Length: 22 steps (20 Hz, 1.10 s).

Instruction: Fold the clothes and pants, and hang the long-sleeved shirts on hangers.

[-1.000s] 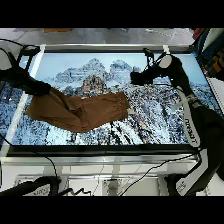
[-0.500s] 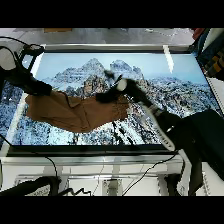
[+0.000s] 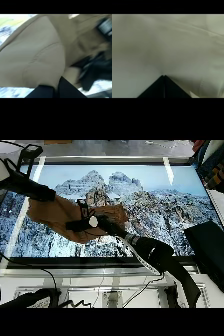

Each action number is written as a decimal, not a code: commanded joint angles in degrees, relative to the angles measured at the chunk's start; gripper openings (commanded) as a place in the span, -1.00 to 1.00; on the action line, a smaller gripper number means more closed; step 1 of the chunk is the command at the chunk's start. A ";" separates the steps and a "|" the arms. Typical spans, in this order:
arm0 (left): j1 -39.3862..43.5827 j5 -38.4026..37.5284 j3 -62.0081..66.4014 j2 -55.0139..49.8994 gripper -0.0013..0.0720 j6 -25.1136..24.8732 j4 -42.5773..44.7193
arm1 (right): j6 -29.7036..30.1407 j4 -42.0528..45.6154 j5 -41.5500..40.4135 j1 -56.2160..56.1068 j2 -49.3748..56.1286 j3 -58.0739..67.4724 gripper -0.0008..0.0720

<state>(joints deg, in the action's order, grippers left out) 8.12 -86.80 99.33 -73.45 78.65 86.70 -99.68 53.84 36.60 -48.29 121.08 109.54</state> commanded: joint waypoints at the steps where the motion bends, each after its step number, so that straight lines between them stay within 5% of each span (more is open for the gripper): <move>1: 0.02 0.83 -1.01 -1.42 -0.91 0.87 -10.67 | -0.09 6.10 5.81 0.98 -0.76 1.16 -0.91; 6: 0.39 5.62 -9.09 -5.60 -0.91 0.90 -28.52 | 0.31 26.86 24.74 16.55 -6.58 1.16 -0.91; 9: 4.00 17.88 -11.13 -10.34 -0.91 0.63 -37.51 | 0.26 27.17 27.87 27.74 -11.21 1.18 -0.91; 16: 19.02 41.38 -11.10 -25.31 -0.82 -3.74 -36.89 | 0.33 27.17 34.60 42.27 -18.47 1.16 -0.91; 17: 19.85 42.01 -11.10 -26.51 -0.32 -3.74 -37.27 | 0.33 27.19 35.50 43.12 -18.60 1.16 -0.91; 18: 20.50 41.99 -11.10 -27.15 0.47 -3.74 -37.27 | 0.39 27.23 36.24 43.80 -18.53 1.14 -0.91; 19: 20.87 41.77 -11.10 -27.28 0.97 -3.82 -37.24 | 1.44 27.23 36.48 44.30 -18.45 0.98 -0.91; 22: 19.78 41.59 -10.99 -25.97 0.95 -10.14 -36.50 | 18.84 27.02 37.33 44.48 -18.38 -0.70 -0.91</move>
<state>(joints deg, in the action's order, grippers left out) 27.64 -47.22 88.27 -99.04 73.32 49.67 -93.08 80.86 72.07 -5.02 102.94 109.89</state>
